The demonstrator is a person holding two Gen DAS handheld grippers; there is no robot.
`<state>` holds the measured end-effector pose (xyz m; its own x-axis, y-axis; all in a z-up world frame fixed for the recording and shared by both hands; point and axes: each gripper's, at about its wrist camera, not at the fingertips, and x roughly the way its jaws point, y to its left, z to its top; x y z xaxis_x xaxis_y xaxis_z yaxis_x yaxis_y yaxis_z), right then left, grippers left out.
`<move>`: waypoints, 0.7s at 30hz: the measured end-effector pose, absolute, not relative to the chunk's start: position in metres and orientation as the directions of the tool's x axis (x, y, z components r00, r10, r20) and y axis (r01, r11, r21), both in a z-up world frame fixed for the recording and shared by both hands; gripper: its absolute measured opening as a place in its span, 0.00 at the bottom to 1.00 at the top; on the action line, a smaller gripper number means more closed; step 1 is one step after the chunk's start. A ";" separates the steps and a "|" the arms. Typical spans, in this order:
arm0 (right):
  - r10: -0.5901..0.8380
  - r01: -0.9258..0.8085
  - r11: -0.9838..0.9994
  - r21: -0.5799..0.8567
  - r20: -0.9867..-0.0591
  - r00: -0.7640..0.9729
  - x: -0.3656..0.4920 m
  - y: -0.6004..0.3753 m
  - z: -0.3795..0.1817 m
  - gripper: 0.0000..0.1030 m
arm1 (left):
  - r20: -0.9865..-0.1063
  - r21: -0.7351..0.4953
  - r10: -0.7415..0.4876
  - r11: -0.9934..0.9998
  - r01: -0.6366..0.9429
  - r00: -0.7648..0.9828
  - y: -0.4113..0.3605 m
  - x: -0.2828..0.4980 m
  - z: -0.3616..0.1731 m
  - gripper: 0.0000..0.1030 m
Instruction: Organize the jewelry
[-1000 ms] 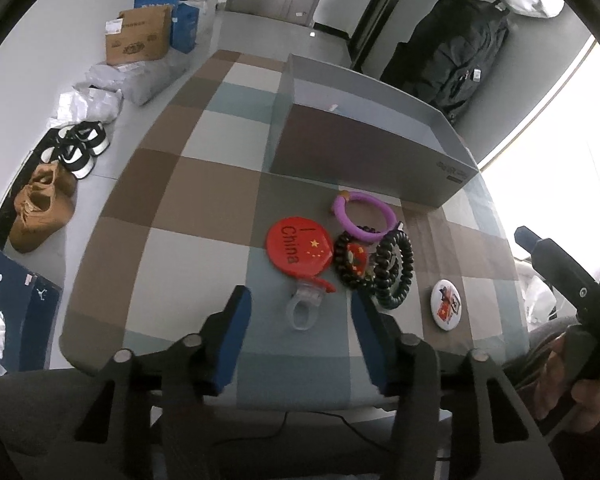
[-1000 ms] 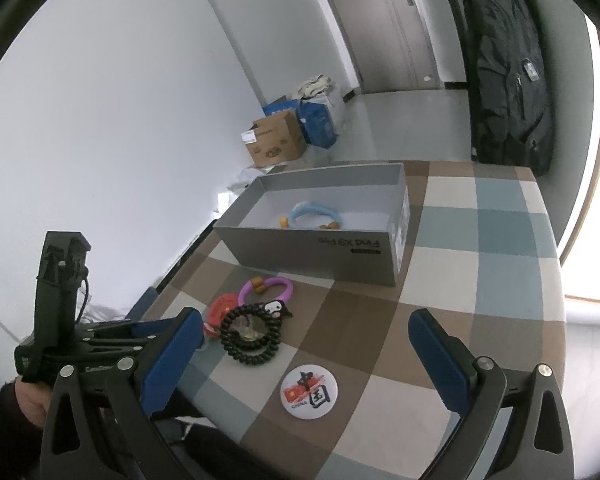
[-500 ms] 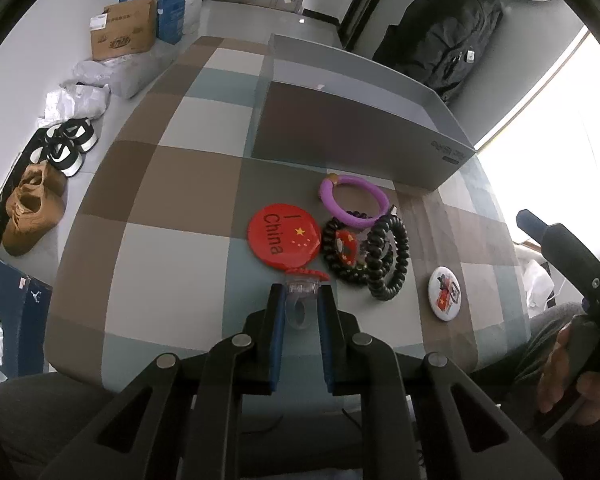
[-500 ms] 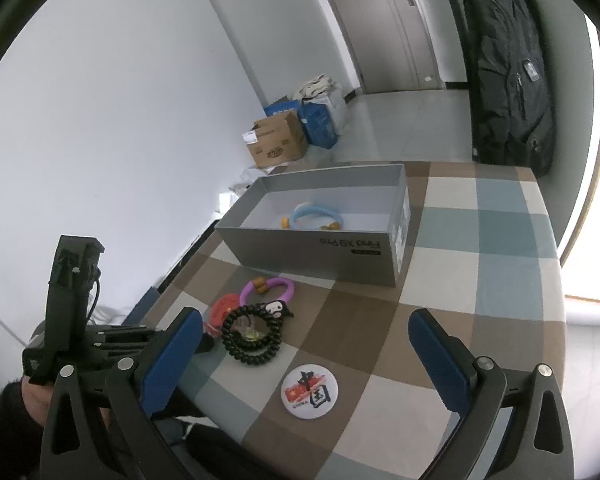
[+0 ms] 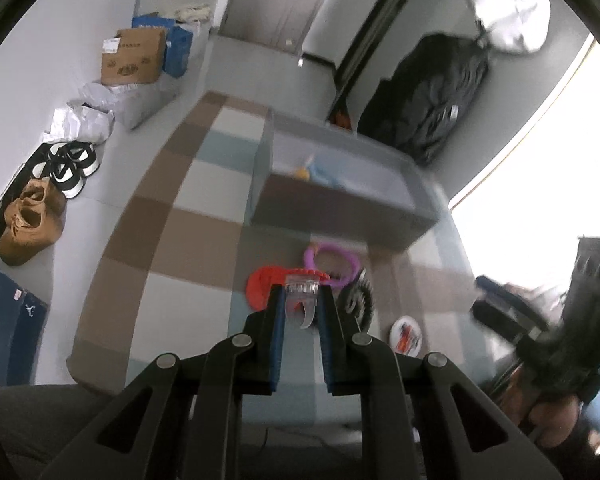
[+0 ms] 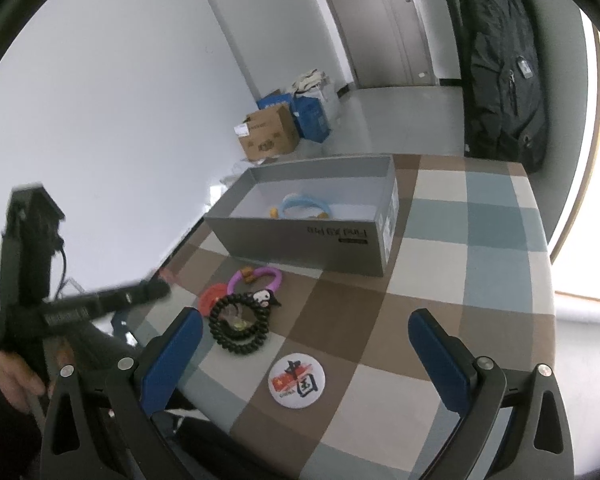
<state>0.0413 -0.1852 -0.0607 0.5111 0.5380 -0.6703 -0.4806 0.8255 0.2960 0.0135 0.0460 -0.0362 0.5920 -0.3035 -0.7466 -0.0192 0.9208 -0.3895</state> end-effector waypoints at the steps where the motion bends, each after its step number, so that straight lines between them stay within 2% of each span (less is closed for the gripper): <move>1: 0.533 -0.485 0.826 0.288 -0.680 0.504 0.041 -0.183 -0.063 0.99 | -0.735 -0.402 -0.309 0.915 -0.021 0.603 0.047 0.014 -0.034 0.11; 3: 0.524 -0.495 0.825 0.273 -0.699 0.487 0.039 -0.181 -0.067 0.97 | -0.715 -0.419 -0.317 0.908 -0.019 0.623 0.047 0.016 -0.029 0.11; 8: 0.481 -0.532 0.820 0.211 -0.756 0.443 0.034 -0.169 -0.082 0.85 | -0.677 -0.451 -0.342 0.892 -0.001 0.652 0.044 0.019 -0.021 0.11; 14: 0.423 -0.581 0.805 0.120 -0.803 0.420 0.026 -0.153 -0.097 0.81 | -0.652 -0.486 -0.376 0.874 0.017 0.658 0.042 0.021 -0.015 0.11; 15: 0.413 -0.587 0.803 0.104 -0.807 0.422 0.025 -0.151 -0.099 0.78 | -0.651 -0.488 -0.378 0.873 0.019 0.658 0.041 0.020 -0.013 0.11; 17: 0.383 -0.599 0.798 0.061 -0.820 0.426 0.024 -0.144 -0.103 0.65 | -0.650 -0.489 -0.380 0.872 0.020 0.659 0.040 0.021 -0.012 0.11; 21: 0.327 -0.614 0.789 -0.023 -0.830 0.451 0.022 -0.134 -0.109 0.60 | -0.648 -0.489 -0.381 0.872 0.023 0.659 0.039 0.021 -0.011 0.11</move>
<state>0.0220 -0.1344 -0.1093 0.4515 0.3266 -0.8303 -0.6139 0.7890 -0.0235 0.0206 0.0385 -0.0109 0.6595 -0.3811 -0.6479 0.0230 0.8718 -0.4894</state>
